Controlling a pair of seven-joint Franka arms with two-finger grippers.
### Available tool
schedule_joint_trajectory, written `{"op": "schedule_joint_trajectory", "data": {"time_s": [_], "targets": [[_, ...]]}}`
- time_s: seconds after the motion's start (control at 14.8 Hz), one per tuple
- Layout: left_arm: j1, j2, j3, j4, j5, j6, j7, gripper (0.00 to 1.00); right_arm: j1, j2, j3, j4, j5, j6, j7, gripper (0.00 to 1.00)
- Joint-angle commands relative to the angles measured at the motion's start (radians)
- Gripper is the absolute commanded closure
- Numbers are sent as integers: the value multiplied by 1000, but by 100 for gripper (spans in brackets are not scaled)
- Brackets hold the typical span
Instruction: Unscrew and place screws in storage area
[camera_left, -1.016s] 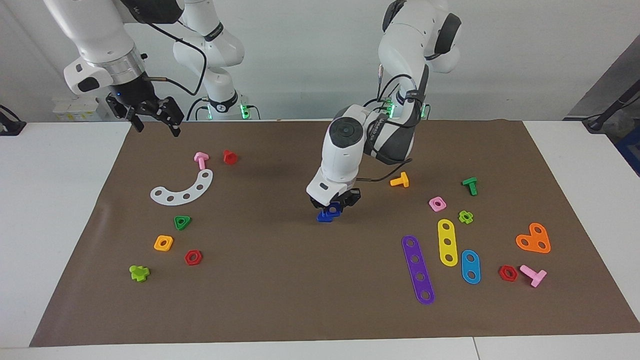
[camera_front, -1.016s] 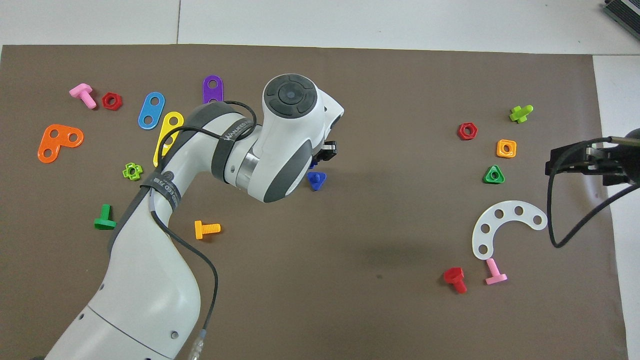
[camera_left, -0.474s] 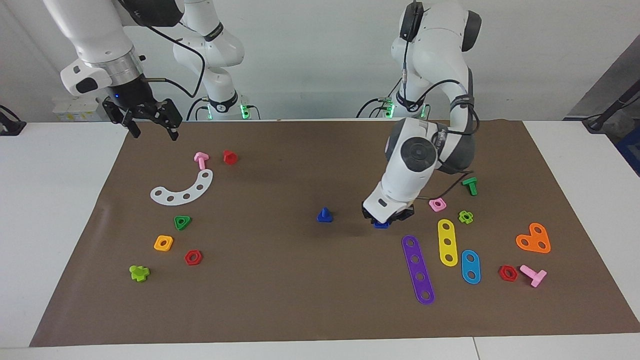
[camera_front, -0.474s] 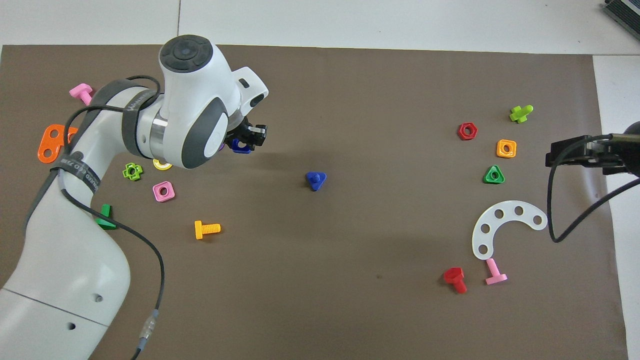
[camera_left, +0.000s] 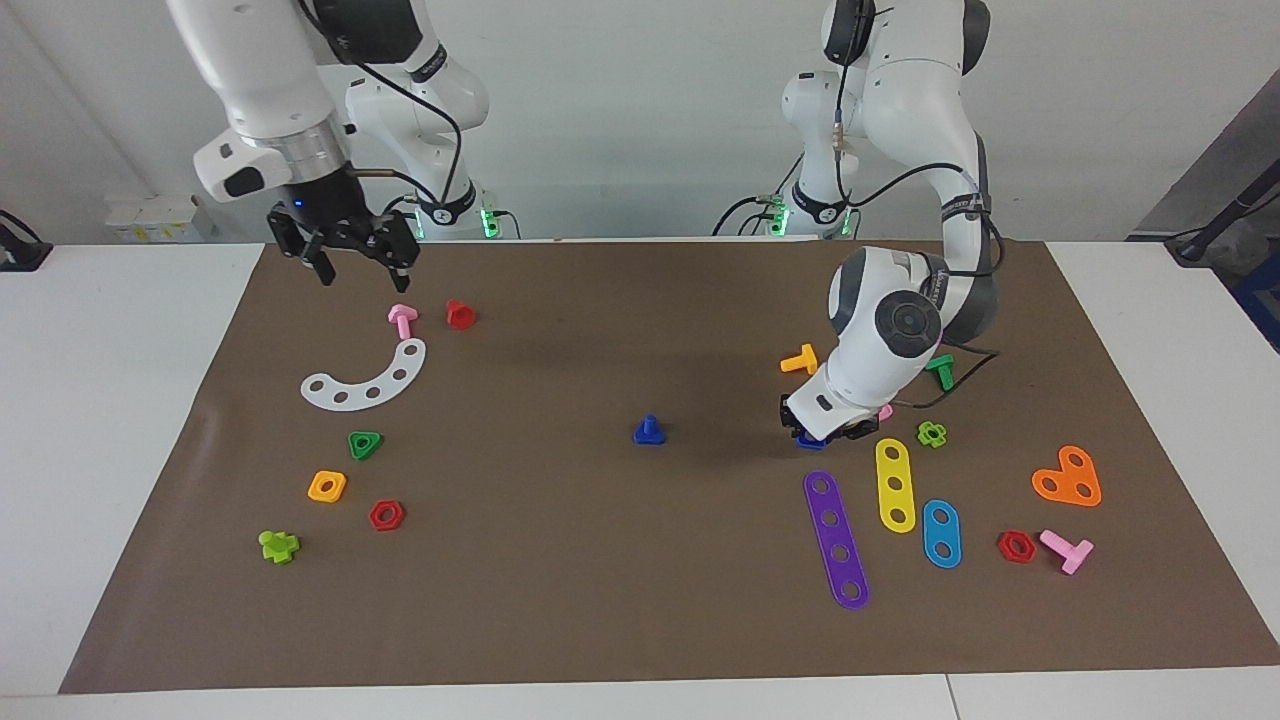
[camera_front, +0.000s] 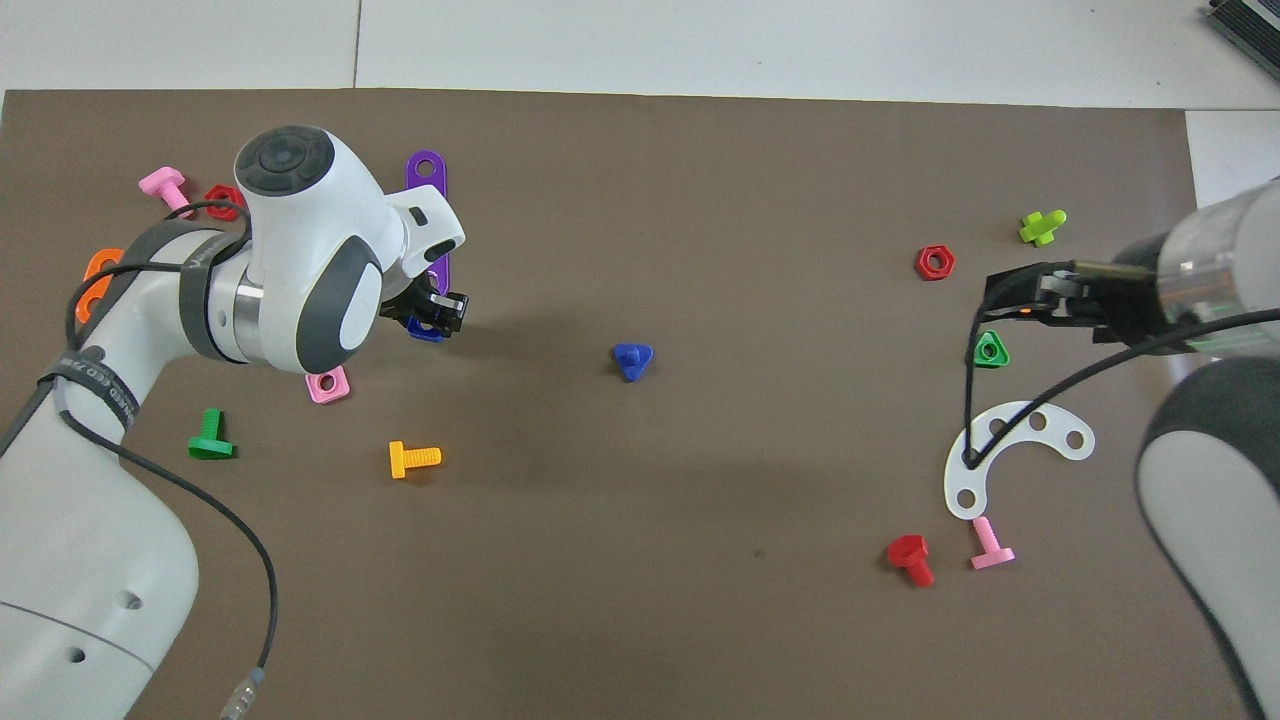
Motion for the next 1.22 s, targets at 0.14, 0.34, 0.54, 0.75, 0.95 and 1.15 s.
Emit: {"op": "schedule_joint_trajectory", "data": {"time_s": [0.14, 0.34, 0.54, 0.75, 0.95, 1.15], "targets": [[17, -94, 3, -162, -20, 87, 71, 57, 216, 202, 5, -3, 8, 241, 247, 0], [43, -116, 3, -188, -18, 92, 122, 57, 308, 308, 5, -3, 9, 368, 285, 0], [43, -128, 3, -248, -20, 181, 122, 55, 350, 395, 5, -6, 2, 454, 281, 0], [40, -131, 3, -272, -20, 232, 111, 48, 402, 476, 5, -6, -6, 557, 287, 0], [38, -131, 3, -271, -20, 233, 110, 38, 402, 494, 5, -22, -24, 568, 258, 10], [43, -137, 3, -254, -20, 230, 107, 7, 401, 510, 5, -31, -52, 595, 230, 28]]}}
